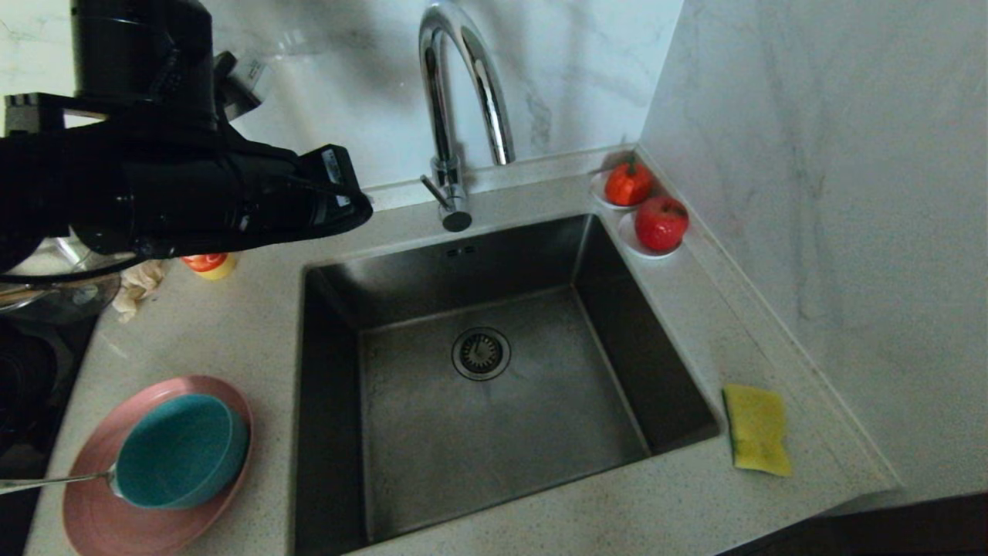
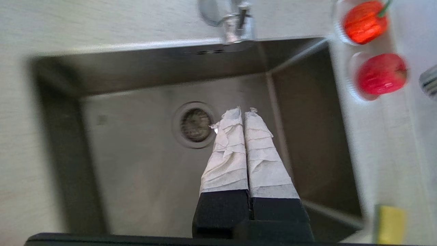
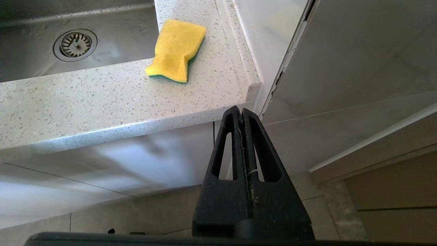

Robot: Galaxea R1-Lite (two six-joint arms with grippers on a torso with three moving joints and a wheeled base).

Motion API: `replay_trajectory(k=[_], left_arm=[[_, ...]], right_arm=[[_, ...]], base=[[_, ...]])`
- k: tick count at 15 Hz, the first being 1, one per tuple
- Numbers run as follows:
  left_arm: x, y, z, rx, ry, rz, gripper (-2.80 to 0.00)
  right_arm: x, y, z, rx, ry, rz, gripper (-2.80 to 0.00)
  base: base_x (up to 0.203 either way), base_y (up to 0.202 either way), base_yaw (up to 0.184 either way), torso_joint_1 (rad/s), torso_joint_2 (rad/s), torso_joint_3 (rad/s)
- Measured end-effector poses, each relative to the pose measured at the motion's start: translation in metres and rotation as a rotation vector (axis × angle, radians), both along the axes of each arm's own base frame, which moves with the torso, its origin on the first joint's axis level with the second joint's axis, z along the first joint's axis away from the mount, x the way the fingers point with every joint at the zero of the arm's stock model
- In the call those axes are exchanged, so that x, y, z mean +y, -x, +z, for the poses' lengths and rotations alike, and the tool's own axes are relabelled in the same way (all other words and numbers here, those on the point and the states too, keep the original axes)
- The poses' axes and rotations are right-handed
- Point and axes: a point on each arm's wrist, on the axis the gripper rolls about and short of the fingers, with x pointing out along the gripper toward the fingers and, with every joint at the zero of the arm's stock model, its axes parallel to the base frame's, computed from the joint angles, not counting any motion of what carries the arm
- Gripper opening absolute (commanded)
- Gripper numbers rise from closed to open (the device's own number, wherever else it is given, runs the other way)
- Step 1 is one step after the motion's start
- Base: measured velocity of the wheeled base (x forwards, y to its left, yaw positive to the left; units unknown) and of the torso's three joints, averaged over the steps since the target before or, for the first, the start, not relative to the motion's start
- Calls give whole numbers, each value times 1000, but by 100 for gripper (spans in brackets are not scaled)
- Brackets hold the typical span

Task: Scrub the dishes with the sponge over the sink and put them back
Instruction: Turn on the faucet

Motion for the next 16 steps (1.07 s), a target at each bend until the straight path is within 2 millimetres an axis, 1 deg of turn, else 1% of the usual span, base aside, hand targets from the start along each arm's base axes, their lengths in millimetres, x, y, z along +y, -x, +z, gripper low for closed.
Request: replay_trajectory(k=[2,6,8,13,16], left_arm=[[-8,-16,-6,-3,25,-14,-280],[-23,-51,-18,-85,67,-11,-280],[-28,-64,-22,-103,81,-5,-280],[-28,-91,-19,-148,99,26,-280],[-29,-104,-21,-172,109,37,-280]], right_arm=[[0,0,0,0,0,0,-280],[0,0,0,0,0,0,-280],[0,0,0,0,0,-1,-280],[0,0,0,0,0,0,-280],[0,0,0,0,0,0,-280]], base=[[0,0,0,0,0,0],[0,0,0,0,0,0],[0,0,0,0,0,0],[0,0,0,0,0,0],[0,0,0,0,0,0]])
